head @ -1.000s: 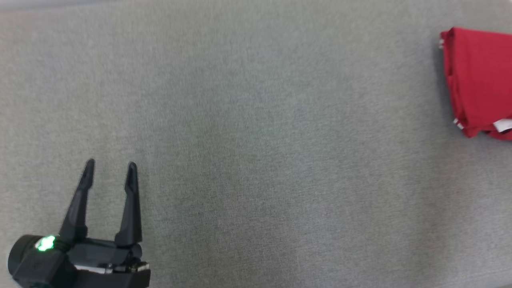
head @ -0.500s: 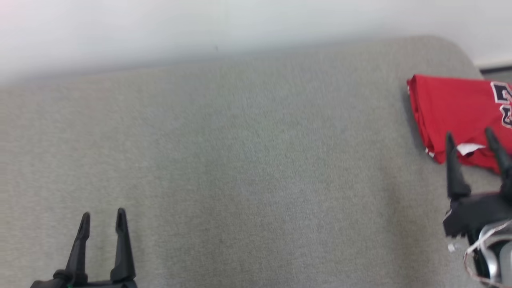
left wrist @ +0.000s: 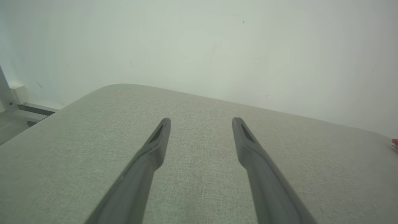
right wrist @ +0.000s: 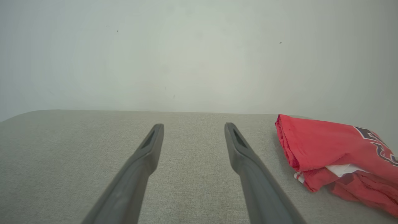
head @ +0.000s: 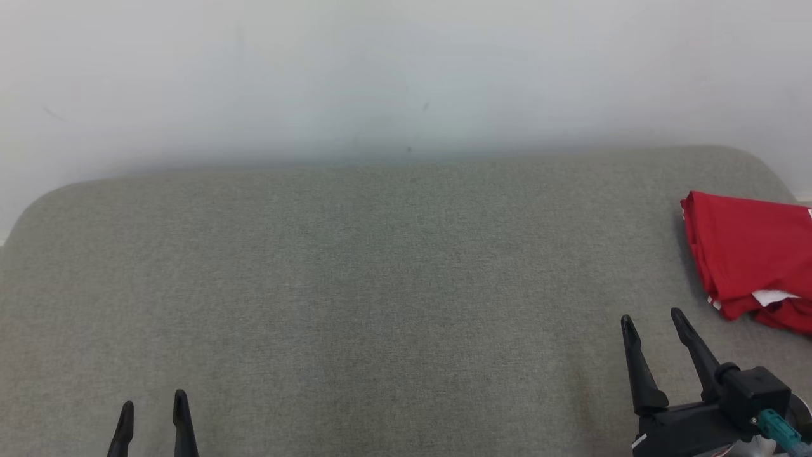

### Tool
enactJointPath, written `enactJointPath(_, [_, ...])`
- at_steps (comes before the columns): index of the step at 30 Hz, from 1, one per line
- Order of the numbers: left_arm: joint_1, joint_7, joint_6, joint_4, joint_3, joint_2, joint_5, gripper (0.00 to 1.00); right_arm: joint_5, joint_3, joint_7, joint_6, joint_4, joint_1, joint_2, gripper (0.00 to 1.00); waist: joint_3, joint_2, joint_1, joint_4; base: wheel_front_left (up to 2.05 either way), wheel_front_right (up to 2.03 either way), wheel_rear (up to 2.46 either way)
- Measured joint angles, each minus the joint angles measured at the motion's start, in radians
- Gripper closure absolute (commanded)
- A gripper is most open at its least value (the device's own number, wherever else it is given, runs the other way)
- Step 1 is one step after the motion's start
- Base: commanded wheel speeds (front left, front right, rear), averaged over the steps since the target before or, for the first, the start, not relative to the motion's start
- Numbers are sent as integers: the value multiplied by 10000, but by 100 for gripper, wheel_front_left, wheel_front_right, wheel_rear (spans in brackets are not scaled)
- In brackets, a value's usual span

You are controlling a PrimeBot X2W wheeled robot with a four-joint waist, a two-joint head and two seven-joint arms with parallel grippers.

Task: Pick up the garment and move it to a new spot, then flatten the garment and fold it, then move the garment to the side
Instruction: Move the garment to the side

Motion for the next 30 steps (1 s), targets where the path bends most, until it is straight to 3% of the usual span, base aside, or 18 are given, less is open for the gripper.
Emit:
enactJointPath(13, [26, 2, 21, 825, 44, -4, 493, 0, -412, -470, -698, 0, 961, 452, 802, 0, -549, 1, 1, 859, 0, 0, 0])
enactJointPath(21, [-72, 2, -15, 899, -4, -4, 652, 0, -738, -1221, -846, 0, 1014, 823, 1068, 0, -681, 1, 1, 817, 0, 0, 0])
enactJointPath(30, [-210, 2, -21, 936, -75, -6, 667, 0, -744, -1281, -878, 0, 1024, 935, 1204, 0, -694, 1, 2, 508, 0, 0, 0])
